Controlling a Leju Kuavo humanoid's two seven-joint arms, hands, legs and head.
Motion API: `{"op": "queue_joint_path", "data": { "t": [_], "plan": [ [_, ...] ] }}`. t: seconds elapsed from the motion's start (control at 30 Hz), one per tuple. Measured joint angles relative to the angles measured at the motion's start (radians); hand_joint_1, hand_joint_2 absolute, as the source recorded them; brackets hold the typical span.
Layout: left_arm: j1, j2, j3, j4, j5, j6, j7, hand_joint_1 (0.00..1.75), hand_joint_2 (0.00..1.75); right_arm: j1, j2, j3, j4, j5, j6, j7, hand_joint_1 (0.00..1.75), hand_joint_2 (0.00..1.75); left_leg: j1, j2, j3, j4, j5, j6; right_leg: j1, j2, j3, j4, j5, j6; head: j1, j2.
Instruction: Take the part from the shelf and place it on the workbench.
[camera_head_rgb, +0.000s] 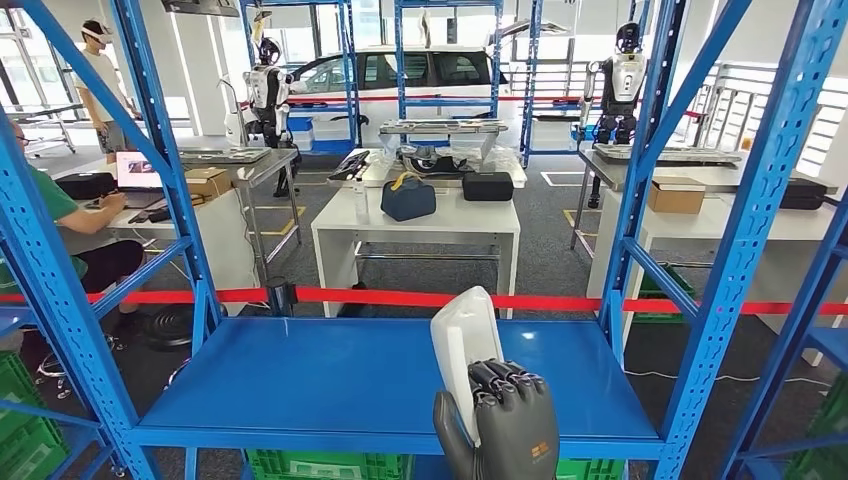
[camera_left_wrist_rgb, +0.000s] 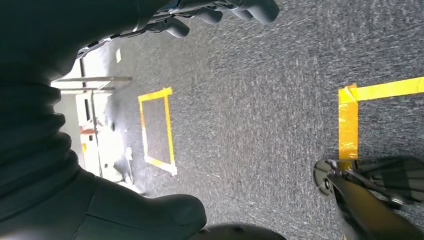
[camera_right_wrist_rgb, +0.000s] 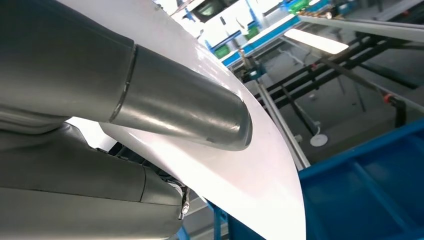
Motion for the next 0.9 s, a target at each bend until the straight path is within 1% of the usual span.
{"op": "queue_joint_path", "data": {
  "t": [0.03, 0.07, 0.1, 0.13, 0.17, 0.2, 0.23, 0.27, 0.3, 0.33, 0.37, 0.4, 0.43, 0.47, 0.5, 0.53, 0.57, 0.6, 0.63, 0.67, 0.7, 0.73, 0.77, 0.8, 0.83, 0.87, 0.9],
  "plan": [
    [-0.003, 0.000, -0.003, 0.000, -0.002, -0.002, 0.000, 0.00, 1.75, 0.005, 0.000, -0.004, -0.005, 0.008, 0.005, 0.003, 1.75, 0.00, -0.003, -0.003, 0.020, -0.038, -0.012, 0.007, 0.000, 0.000, -0.002, -0.003, 0.010, 0.007, 0.000, 0.000],
    [-0.005, 0.000, -0.006, 0.000, -0.003, -0.003, 0.001, 0.00, 1.75, 0.010, 0.000, -0.006, -0.008, 0.014, 0.009, 0.004, 1.75, 0.00, -0.007, -0.004, 0.023, -0.051, -0.012, 0.018, 0.000, 0.001, -0.002, -0.007, 0.021, 0.014, 0.000, 0.000],
    [-0.006, 0.000, -0.007, 0.000, -0.004, -0.004, 0.001, 0.00, 1.75, 0.015, 0.000, -0.007, -0.010, 0.017, 0.011, 0.005, 1.75, 0.00, -0.007, -0.002, 0.014, -0.051, -0.003, 0.029, -0.002, 0.001, -0.004, -0.011, 0.030, 0.021, 0.000, 0.000],
    [-0.007, 0.000, -0.008, 0.000, -0.004, -0.004, 0.002, 0.00, 1.75, 0.020, 0.000, -0.008, -0.011, 0.020, 0.013, 0.006, 1.75, 0.00, -0.007, 0.001, 0.007, -0.052, 0.007, 0.041, -0.003, 0.002, -0.010, -0.009, 0.024, 0.027, 0.001, 0.000],
    [-0.008, 0.001, -0.009, -0.001, -0.005, -0.004, 0.002, 0.00, 1.75, 0.025, 0.000, -0.010, -0.012, 0.021, 0.014, 0.006, 1.75, 0.00, -0.007, 0.004, -0.003, -0.055, 0.020, 0.051, -0.004, 0.003, -0.020, 0.008, 0.000, 0.032, 0.001, 0.000],
    [-0.009, 0.001, -0.009, -0.002, -0.005, -0.005, 0.002, 0.00, 1.75, 0.028, 0.000, -0.011, -0.013, 0.023, 0.014, 0.007, 1.75, 0.00, -0.006, 0.006, -0.016, -0.056, 0.034, 0.060, -0.005, 0.004, -0.035, 0.048, -0.044, 0.035, 0.002, 0.000],
    [-0.009, 0.002, -0.009, -0.002, -0.005, -0.005, 0.002, 0.00, 1.75, 0.030, 0.000, -0.013, -0.014, 0.024, 0.016, 0.006, 1.75, 0.00, -0.007, 0.008, -0.030, -0.056, 0.047, 0.065, -0.004, 0.004, -0.053, 0.107, -0.100, 0.037, 0.003, 0.000],
    [-0.009, 0.002, -0.009, -0.003, -0.002, -0.005, 0.001, 0.00, 1.75, 0.030, 0.001, -0.014, -0.014, 0.026, 0.019, 0.003, 1.75, 0.00, -0.009, 0.009, -0.047, -0.054, 0.060, 0.068, -0.002, 0.004, -0.069, 0.177, -0.148, 0.037, 0.004, 0.000],
    [-0.008, 0.003, -0.009, -0.004, 0.001, -0.005, 0.000, 0.00, 1.75, 0.029, 0.002, -0.015, -0.014, 0.026, 0.024, 0.000, 1.75, 0.00, -0.012, 0.009, -0.065, -0.053, 0.072, 0.070, -0.001, 0.004, -0.078, 0.239, -0.177, 0.036, 0.005, 0.000],
    [-0.007, 0.003, -0.009, -0.004, 0.004, -0.005, -0.002, 0.00, 1.75, 0.028, 0.004, -0.015, -0.014, 0.024, 0.031, -0.005, 1.75, 0.00, -0.015, 0.010, -0.082, -0.050, 0.084, 0.071, 0.001, 0.004, -0.076, 0.277, -0.180, 0.033, 0.005, 0.000],
    [-0.005, 0.003, -0.009, -0.004, 0.007, -0.005, -0.003, 0.00, 1.75, 0.024, 0.008, -0.015, -0.014, 0.020, 0.037, -0.010, 1.75, 0.00, -0.017, 0.010, -0.099, -0.047, 0.095, 0.071, 0.004, 0.004, -0.057, 0.282, -0.163, 0.029, 0.005, 0.000],
    [-0.003, 0.003, -0.009, -0.004, 0.008, -0.005, -0.004, 0.00, 1.75, 0.018, 0.013, -0.015, -0.013, 0.015, 0.043, -0.014, 1.75, 0.00, -0.020, 0.011, -0.115, -0.043, 0.105, 0.070, 0.008, 0.004, -0.020, 0.250, -0.137, 0.022, 0.005, 0.000],
    [-0.001, 0.003, -0.009, -0.004, 0.008, -0.005, -0.005, 0.00, 1.75, 0.009, 0.019, -0.014, -0.013, 0.010, 0.047, -0.017, 1.75, 0.00, -0.021, 0.011, -0.129, -0.038, 0.114, 0.069, 0.013, 0.004, 0.034, 0.189, -0.121, 0.013, 0.005, 0.000],
    [0.001, 0.003, -0.009, -0.004, 0.008, -0.005, -0.006, 0.00, 1.75, -0.002, 0.027, -0.014, -0.012, 0.006, 0.051, -0.018, 1.75, 0.00, -0.024, 0.011, -0.141, -0.033, 0.123, 0.067, 0.018, 0.004, 0.093, 0.111, -0.122, 0.004, 0.005, 0.000],
    [0.003, 0.003, -0.009, -0.004, 0.008, -0.005, -0.007, 0.00, 1.75, -0.012, 0.033, -0.013, -0.012, 0.002, 0.053, -0.018, 1.75, 0.00, -0.025, 0.011, -0.148, -0.031, 0.132, 0.063, 0.022, 0.003, 0.138, 0.046, -0.130, -0.002, 0.005, 0.000],
    [0.005, 0.004, -0.009, -0.004, 0.008, -0.005, -0.009, 0.00, 1.75, -0.021, 0.038, -0.013, -0.012, 0.000, 0.054, -0.018, 1.75, 0.00, -0.025, 0.011, -0.152, -0.030, 0.141, 0.058, 0.025, 0.003, 0.164, 0.001, -0.143, -0.007, 0.005, 0.000],
    [0.007, 0.004, -0.009, -0.004, 0.008, -0.005, -0.010, 0.00, 1.75, -0.026, 0.041, -0.012, -0.012, -0.001, 0.055, -0.018, 1.75, 0.00, -0.024, 0.010, -0.154, -0.033, 0.150, 0.052, 0.028, 0.003, 0.171, -0.020, -0.149, -0.010, 0.005, 0.000],
    [0.009, 0.005, -0.009, -0.004, 0.008, -0.005, -0.012, 0.00, 1.75, -0.029, 0.043, -0.012, -0.012, -0.003, 0.056, -0.018, 1.75, 0.00, -0.024, 0.009, -0.155, -0.038, 0.160, 0.046, 0.028, 0.003, 0.164, -0.022, -0.139, -0.014, 0.005, 0.000],
    [0.012, 0.007, -0.008, -0.004, 0.009, -0.005, -0.012, 0.00, 1.75, -0.032, 0.045, -0.011, -0.012, -0.004, 0.057, -0.018, 1.75, 0.00, -0.022, 0.008, -0.159, -0.038, 0.159, 0.039, 0.026, 0.001, 0.158, -0.026, -0.128, -0.020, 0.005, 0.000],
    [0.014, 0.008, -0.008, -0.004, 0.009, -0.005, -0.013, 0.00, 1.75, -0.034, 0.048, -0.010, -0.012, -0.005, 0.058, -0.018, 1.75, 0.00, -0.022, 0.006, -0.167, -0.027, 0.140, 0.033, 0.023, 0.000, 0.148, -0.030, -0.114, -0.026, 0.005, 0.000],
    [0.016, 0.009, -0.008, -0.003, 0.009, -0.005, -0.013, 0.00, 1.75, -0.036, 0.051, -0.010, -0.012, -0.006, 0.058, -0.018, 1.75, 0.00, -0.021, 0.004, -0.179, 0.002, 0.102, 0.027, 0.019, -0.001, 0.136, -0.034, -0.099, -0.031, 0.004, 0.000],
    [0.017, 0.009, -0.008, -0.003, 0.009, -0.005, -0.013, 0.00, 1.75, -0.038, 0.053, -0.009, -0.011, -0.007, 0.059, -0.018, 1.75, 0.00, -0.018, 0.003, -0.194, 0.051, 0.050, 0.021, 0.017, -0.002, 0.122, -0.035, -0.086, -0.034, 0.003, 0.000],
    [0.018, 0.010, -0.008, -0.003, 0.008, -0.005, -0.015, 0.00, 1.75, -0.039, 0.055, -0.009, -0.011, -0.009, 0.059, -0.017, 1.75, 0.00, -0.015, 0.003, -0.209, 0.115, -0.001, 0.015, 0.016, -0.001, 0.106, -0.035, -0.073, -0.035, 0.003, 0.000],
    [0.018, 0.011, -0.008, -0.003, 0.007, -0.005, -0.017, 0.00, 1.75, -0.039, 0.056, -0.009, -0.011, -0.011, 0.059, -0.017, 1.75, 0.00, -0.012, 0.003, -0.219, 0.179, -0.032, 0.010, 0.015, -0.001, 0.091, -0.034, -0.060, -0.034, 0.002, 0.000],
    [0.018, 0.012, -0.008, -0.004, 0.006, -0.005, -0.019, 0.00, 1.75, -0.039, 0.055, -0.008, -0.011, -0.013, 0.059, -0.016, 1.75, 0.00, -0.009, 0.003, -0.220, 0.226, -0.040, 0.006, 0.015, -0.002, 0.075, -0.032, -0.047, -0.032, 0.002, 0.000],
    [0.017, 0.014, -0.008, -0.004, 0.005, -0.005, -0.021, 0.00, 1.75, -0.039, 0.055, -0.008, -0.011, -0.016, 0.059, -0.015, 1.75, 0.00, -0.007, 0.004, -0.207, 0.244, -0.025, 0.003, 0.013, -0.002, 0.059, -0.030, -0.035, -0.029, 0.001, 0.000],
    [0.017, 0.015, -0.008, -0.004, 0.004, -0.005, -0.023, 0.00, 1.75, -0.039, 0.055, -0.007, -0.011, -0.018, 0.058, -0.013, 1.75, 0.00, -0.004, 0.004, -0.176, 0.226, 0.002, 0.001, 0.012, -0.003, 0.043, -0.028, -0.023, -0.025, 0.001, 0.000]
  ]
}}
